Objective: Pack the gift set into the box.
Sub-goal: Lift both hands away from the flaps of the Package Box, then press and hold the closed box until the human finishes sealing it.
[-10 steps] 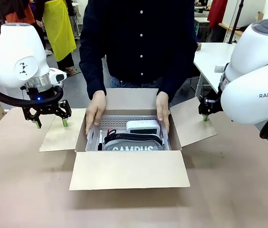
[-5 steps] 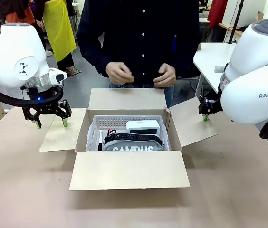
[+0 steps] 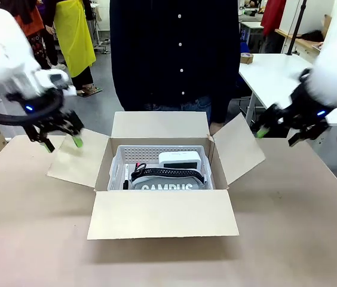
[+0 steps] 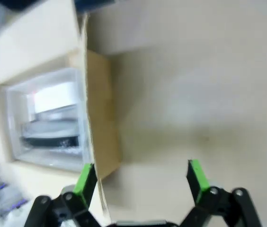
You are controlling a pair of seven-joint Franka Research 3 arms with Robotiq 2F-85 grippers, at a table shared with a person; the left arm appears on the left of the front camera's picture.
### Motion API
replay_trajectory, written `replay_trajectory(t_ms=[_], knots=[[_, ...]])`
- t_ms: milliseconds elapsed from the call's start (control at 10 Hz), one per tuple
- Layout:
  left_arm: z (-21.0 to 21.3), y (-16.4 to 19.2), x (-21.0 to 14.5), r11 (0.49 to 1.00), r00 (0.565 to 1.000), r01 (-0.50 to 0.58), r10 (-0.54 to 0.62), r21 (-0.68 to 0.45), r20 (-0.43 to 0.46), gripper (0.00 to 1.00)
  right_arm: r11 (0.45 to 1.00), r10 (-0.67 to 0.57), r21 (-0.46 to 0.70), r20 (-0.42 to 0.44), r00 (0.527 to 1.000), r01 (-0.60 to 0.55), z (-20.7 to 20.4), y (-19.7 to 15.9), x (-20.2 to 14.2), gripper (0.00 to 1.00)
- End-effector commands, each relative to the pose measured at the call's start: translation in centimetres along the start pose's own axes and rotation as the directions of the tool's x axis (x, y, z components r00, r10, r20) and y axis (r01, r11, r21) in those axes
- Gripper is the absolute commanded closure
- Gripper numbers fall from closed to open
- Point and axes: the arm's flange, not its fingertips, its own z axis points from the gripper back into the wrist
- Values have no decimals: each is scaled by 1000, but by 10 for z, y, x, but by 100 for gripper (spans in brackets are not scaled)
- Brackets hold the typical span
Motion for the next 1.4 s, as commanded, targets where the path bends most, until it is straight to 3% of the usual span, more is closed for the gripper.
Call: replay_trajectory(t_ms=[0,100,200,300,400,1300], knots=[[28,138,-27,770,978,-95,-47,-631,-204,0,738,-368,492,-281,886,462,73,-109,2,0],[7,172,-32,589,978,-177,18,-789,-205,0,600,-426,609,-306,851,519,65,-150,-10,0],[-15,195,-33,416,970,-241,70,-877,-233,0,533,-449,654,-320,834,537,48,-169,-18,0],[-30,202,-25,324,914,-398,223,-858,-340,0,937,-140,312,-71,988,156,78,-109,-18,0],[19,176,-73,870,1000,21,-22,-493,3,0,937,-140,312,-71,988,156,78,-109,-18,0],[19,176,-73,870,1000,21,-22,-493,3,0,937,-140,312,-71,988,156,78,-109,-18,0]])
